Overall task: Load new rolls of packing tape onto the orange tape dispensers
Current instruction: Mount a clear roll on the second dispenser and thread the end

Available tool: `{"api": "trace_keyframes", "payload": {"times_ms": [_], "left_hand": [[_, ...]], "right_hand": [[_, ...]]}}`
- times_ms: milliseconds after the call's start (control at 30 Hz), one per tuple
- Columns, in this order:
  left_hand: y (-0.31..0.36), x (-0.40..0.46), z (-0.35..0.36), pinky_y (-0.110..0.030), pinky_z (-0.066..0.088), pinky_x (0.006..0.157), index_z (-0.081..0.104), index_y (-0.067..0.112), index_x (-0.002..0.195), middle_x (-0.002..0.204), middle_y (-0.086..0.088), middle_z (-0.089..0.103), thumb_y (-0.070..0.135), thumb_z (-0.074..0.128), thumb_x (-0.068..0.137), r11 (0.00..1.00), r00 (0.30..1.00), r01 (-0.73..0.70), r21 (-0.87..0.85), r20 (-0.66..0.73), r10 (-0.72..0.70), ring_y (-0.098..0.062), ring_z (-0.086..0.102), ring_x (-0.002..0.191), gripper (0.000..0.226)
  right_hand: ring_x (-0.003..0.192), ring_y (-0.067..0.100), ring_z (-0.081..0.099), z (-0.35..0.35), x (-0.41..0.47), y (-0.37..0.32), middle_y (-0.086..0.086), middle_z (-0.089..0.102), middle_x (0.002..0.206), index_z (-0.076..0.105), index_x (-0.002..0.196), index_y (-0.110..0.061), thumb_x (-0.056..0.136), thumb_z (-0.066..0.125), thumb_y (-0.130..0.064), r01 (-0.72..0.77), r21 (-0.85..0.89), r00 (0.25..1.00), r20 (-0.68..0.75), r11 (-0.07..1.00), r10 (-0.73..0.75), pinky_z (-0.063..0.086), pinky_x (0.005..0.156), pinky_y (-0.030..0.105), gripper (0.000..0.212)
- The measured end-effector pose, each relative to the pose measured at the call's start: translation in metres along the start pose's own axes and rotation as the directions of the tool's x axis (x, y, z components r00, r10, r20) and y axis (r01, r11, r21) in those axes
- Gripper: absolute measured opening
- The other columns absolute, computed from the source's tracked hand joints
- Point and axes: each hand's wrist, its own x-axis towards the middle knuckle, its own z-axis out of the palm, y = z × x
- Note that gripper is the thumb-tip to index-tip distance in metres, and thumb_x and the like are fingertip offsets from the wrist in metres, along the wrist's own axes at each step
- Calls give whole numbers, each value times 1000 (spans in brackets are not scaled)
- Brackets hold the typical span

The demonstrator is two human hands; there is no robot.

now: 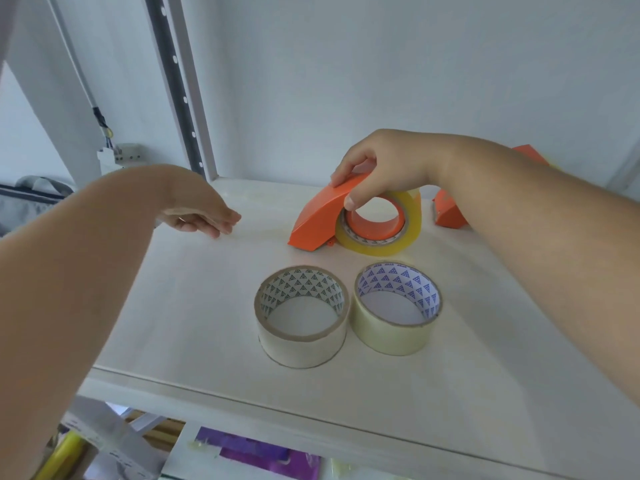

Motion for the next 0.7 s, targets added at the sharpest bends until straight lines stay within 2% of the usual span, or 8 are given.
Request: {"api": "trace_keyframes", "payload": {"times_ms": [167, 200, 233, 300, 333, 433, 567, 700], "left_hand": [[-4, -3, -24, -22, 44, 62, 70, 14, 100, 97, 4, 75, 55, 90, 16, 999, 991, -51, 0, 128, 51, -10, 66, 79, 95], [-6, -2, -27, -23, 43, 62, 69, 15, 102, 97, 5, 75, 53, 91, 24, 998, 989, -51, 26, 138, 47, -13, 63, 82, 90], [-6, -3, -28, -24, 43, 62, 68, 14, 105, 96, 5, 75, 46, 90, 46, 998, 991, -38, 41, 133, 33, -14, 62, 84, 71], [-5, 0, -30, -26, 42, 64, 67, 12, 106, 94, 5, 75, 21, 66, 86, 999, 997, -34, 34, 65, 31, -17, 61, 88, 22], [-6, 4, -31, -28, 42, 66, 67, 13, 104, 95, 4, 73, 16, 57, 92, 998, 999, -47, 45, 26, 46, -19, 61, 89, 15], [-9, 8, -28, -29, 41, 71, 70, 23, 95, 97, 5, 67, 20, 54, 94, 991, 996, -72, 111, -51, 78, -17, 55, 88, 16], [-7, 13, -10, -25, 38, 60, 72, 24, 94, 80, -1, 55, 18, 54, 94, 980, 996, -59, 188, -60, 71, -17, 44, 69, 20], [-2, 20, 3, -25, 43, 66, 70, 25, 98, 85, 2, 60, 26, 54, 93, 937, 985, -72, 341, -125, 121, -17, 52, 74, 17]], "right_hand": [[114, 4, 55, 0, 0, 2, -15, 64, 117, 70, 99, -36, 66, 79, -36, 19, 39, 1000, -5, 999, -19, 41, 105, 35, 34], [113, 4, 56, -1, 0, 2, -14, 64, 117, 71, 99, -36, 66, 79, -34, 25, 52, 1000, -7, 998, -25, 41, 105, 35, 34], [112, 3, 56, -2, -1, 3, -14, 65, 116, 71, 100, -35, 67, 79, -33, 34, 59, 999, -12, 998, -33, 41, 105, 35, 34], [111, 2, 57, -9, -5, 4, -14, 66, 115, 71, 98, -37, 65, 78, -34, 48, 69, 998, -40, 996, -45, 41, 105, 35, 34], [110, 3, 58, -14, -7, 5, -15, 66, 114, 71, 97, -38, 64, 78, -36, 52, 88, 997, -61, 995, -46, 41, 105, 34, 34], [108, 4, 61, -26, -14, 8, -14, 68, 113, 72, 97, -39, 63, 78, -36, 50, 148, 995, -95, 988, -36, 42, 104, 34, 35], [109, -5, 57, -18, -15, 11, -17, 67, 114, 72, 97, -37, 64, 79, -33, 24, 69, 999, -29, 997, -22, 40, 107, 33, 35], [108, -7, 56, -10, -15, 17, -18, 66, 114, 72, 97, -37, 65, 80, -31, -13, 34, 1000, 10, 999, 13, 40, 106, 33, 33]]}}
